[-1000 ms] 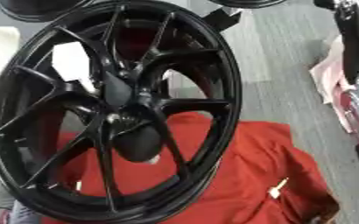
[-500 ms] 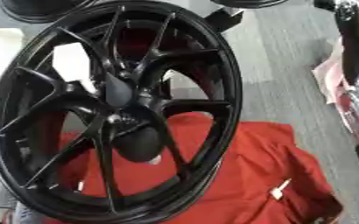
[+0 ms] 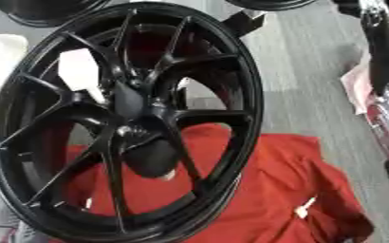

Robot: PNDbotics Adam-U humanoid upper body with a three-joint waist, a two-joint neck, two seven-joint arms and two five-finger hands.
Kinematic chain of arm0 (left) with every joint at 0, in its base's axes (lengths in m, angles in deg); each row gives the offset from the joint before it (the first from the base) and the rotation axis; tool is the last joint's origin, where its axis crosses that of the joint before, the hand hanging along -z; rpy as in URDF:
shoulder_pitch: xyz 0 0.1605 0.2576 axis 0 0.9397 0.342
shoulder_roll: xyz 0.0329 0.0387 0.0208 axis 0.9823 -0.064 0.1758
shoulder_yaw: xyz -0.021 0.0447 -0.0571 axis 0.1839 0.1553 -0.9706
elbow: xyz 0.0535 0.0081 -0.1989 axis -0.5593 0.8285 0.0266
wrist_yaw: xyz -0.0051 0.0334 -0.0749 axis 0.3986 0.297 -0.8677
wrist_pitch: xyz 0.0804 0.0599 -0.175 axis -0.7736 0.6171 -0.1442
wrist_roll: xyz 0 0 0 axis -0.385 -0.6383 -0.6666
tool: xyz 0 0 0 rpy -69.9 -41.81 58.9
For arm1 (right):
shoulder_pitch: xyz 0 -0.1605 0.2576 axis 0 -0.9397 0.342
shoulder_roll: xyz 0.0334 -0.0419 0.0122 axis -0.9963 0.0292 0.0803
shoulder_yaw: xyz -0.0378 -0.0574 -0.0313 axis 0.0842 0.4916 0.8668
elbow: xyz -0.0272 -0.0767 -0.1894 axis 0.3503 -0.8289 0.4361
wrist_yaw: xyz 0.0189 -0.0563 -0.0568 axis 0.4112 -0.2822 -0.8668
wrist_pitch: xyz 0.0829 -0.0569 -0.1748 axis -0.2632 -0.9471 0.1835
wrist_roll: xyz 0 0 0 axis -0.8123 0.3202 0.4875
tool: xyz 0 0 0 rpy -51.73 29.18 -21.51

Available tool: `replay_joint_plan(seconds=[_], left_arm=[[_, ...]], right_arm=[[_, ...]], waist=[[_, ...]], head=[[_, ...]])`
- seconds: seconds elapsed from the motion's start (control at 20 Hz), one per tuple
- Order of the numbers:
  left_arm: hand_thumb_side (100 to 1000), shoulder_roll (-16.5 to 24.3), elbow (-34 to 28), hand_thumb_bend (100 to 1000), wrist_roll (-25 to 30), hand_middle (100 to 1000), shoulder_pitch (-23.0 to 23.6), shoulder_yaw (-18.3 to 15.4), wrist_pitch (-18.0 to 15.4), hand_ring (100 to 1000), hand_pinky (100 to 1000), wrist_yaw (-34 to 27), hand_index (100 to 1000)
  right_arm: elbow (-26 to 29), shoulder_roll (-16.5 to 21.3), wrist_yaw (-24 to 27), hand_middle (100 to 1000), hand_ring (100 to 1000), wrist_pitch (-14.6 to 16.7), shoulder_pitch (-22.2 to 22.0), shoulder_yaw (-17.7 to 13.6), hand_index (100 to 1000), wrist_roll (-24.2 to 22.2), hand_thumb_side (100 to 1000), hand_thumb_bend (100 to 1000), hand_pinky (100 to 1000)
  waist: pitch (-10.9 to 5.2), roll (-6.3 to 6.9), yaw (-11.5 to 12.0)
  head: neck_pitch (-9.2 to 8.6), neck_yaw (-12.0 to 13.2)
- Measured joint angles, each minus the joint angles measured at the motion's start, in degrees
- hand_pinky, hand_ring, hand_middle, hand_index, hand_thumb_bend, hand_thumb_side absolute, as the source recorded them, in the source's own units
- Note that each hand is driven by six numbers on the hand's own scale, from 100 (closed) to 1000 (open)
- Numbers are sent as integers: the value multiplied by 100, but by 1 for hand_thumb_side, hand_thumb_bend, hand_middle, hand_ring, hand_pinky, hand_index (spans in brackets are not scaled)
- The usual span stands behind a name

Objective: Pull the pin out of the wheel hub.

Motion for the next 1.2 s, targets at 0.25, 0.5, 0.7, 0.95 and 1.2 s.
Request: replay_joint_plan(seconds=[0.25,0.5,0.7,0.95,1.2], left_arm=[[813,44,-99,346,-117,746,3,244,551,840,870,-28,878],[860,44,-112,429,-10,756,-32,423,799,854,886,21,882],[774,25,-38,472,29,749,-138,558,933,859,898,130,868],[691,-148,192,422,29,749,-287,721,1000,857,900,150,910],[699,-339,447,438,-79,762,-403,822,1108,870,907,188,927]], right_arm=[[0,0,0,616,710,-12,0,19,632,-12,719,100,779],[0,0,8,616,710,-25,0,38,632,-25,721,100,779],[0,-3,18,615,710,-29,0,52,632,-29,723,100,779],[0,-49,25,613,706,-41,1,57,630,-42,726,100,779],[0,-58,65,612,705,-49,-1,81,630,-48,728,100,780]], waist=[[1,10,-2],[5,10,-12],[11,14,-28],[19,26,-47],[43,30,-79]], head=[[0,26],[-1,27],[-1,40],[-1,57],[-1,76]])
